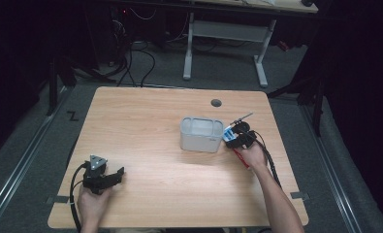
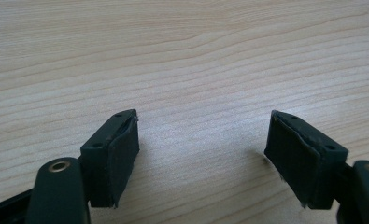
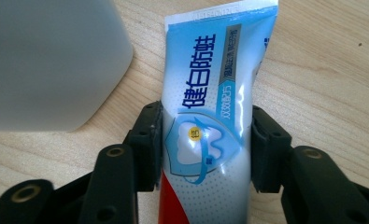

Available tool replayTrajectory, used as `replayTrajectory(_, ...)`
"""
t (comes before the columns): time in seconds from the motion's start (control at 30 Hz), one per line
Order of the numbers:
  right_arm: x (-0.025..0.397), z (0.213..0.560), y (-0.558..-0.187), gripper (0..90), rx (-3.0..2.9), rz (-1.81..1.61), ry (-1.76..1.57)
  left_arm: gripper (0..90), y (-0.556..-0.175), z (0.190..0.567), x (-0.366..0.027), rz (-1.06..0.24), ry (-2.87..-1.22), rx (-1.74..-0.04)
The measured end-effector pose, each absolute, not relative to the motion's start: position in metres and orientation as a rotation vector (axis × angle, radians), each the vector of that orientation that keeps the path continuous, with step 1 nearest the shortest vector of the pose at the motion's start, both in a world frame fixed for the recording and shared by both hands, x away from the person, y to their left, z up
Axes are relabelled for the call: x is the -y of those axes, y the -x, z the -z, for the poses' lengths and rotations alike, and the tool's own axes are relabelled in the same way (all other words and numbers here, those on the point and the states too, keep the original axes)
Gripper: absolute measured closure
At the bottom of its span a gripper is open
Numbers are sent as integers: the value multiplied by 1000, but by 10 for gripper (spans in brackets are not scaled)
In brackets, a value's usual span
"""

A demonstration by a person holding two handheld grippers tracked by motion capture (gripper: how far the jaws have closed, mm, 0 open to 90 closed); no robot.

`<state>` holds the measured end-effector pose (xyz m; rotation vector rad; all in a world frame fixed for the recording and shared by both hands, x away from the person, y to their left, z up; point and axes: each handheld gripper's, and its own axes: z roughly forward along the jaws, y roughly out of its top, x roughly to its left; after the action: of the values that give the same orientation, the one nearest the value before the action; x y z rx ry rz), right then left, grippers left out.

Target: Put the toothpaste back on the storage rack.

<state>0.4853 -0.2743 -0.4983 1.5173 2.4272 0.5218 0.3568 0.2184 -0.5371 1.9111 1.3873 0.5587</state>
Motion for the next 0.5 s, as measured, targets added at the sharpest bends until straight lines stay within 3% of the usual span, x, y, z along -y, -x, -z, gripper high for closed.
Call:
replayTrajectory(0.13,276,495,-486,596,-2440,-523,-1514,260,-357,537,-218,-558,-1911,-1388)
replayTrajectory(0.2,278,494,-487,673,-2438,-504,-1526,260,-357,537,-219,-557,-1910,-1388)
replayTrajectory(0.5,283,492,-490,701,-2444,-531,-1571,260,-357,537,-219,-558,-1908,-1388)
